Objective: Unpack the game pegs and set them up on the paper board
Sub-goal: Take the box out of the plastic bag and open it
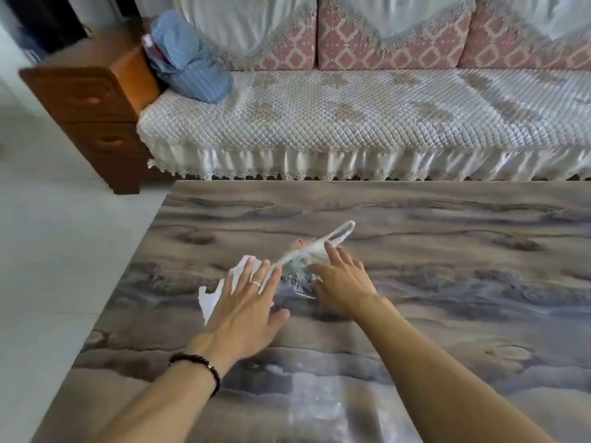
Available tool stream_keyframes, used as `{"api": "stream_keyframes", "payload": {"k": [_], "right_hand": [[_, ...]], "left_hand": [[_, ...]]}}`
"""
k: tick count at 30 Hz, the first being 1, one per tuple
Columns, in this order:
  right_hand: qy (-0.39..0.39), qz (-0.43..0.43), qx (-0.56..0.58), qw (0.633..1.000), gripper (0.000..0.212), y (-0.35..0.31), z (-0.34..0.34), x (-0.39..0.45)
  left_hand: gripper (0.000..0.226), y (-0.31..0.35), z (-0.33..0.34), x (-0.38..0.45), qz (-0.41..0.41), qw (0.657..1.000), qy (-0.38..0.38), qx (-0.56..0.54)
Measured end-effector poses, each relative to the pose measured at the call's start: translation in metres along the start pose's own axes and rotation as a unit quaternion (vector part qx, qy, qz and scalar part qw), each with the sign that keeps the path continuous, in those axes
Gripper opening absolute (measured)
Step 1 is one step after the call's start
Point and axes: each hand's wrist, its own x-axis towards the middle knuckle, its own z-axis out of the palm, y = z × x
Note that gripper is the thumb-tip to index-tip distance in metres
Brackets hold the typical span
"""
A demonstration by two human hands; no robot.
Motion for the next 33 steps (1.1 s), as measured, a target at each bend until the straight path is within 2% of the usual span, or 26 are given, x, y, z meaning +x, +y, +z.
{"api": "stream_keyframes", "payload": {"k": [4, 6, 9, 14, 18, 21, 25, 30, 33], "right_hand": [[0.049, -0.011, -0.02, 0.999, 0.036, 0.012, 0.026, 0.004], [0.104, -0.047, -0.027, 0.993, 0.03, 0.018, 0.034, -0.007], [0.141, -0.1, -0.04, 0.984, 0.024, 0.036, 0.038, -0.034], [0.096, -0.128, -0.031, 0.987, 0.032, 0.065, 0.035, -0.078], [0.088, -0.022, 0.189, 0.978, 0.016, 0.079, 0.016, -0.102], [0.088, 0.018, 0.251, 0.964, 0.015, 0.08, 0.016, -0.112], [0.124, 0.027, 0.232, 0.964, 0.033, 0.061, 0.027, -0.127], [0.107, -0.01, 0.205, 0.973, 0.011, 0.037, 0.037, -0.148], [0.106, -0.012, 0.211, 0.972, 0.011, 0.033, 0.042, -0.159]], "left_hand": [[0.078, 0.01, 0.031, 0.004, -0.007, 1.0, 0.018, 0.0], [0.085, 0.019, 0.041, 0.002, -0.002, 0.999, 0.036, -0.012], [0.089, 0.028, 0.048, 0.004, 0.0, 0.996, 0.086, -0.037], [0.084, 0.054, 0.054, 0.006, 0.056, 0.988, 0.12, -0.078], [0.064, 0.076, 0.058, 0.002, 0.099, 0.985, 0.087, -0.111], [0.058, 0.088, 0.066, -0.007, 0.116, 0.985, 0.082, -0.094], [0.052, 0.099, 0.071, -0.027, 0.119, 0.985, 0.085, -0.09], [0.028, 0.104, 0.074, -0.052, 0.137, 0.98, 0.118, -0.083], [0.025, 0.101, 0.081, -0.062, 0.148, 0.975, 0.156, -0.061]]}}
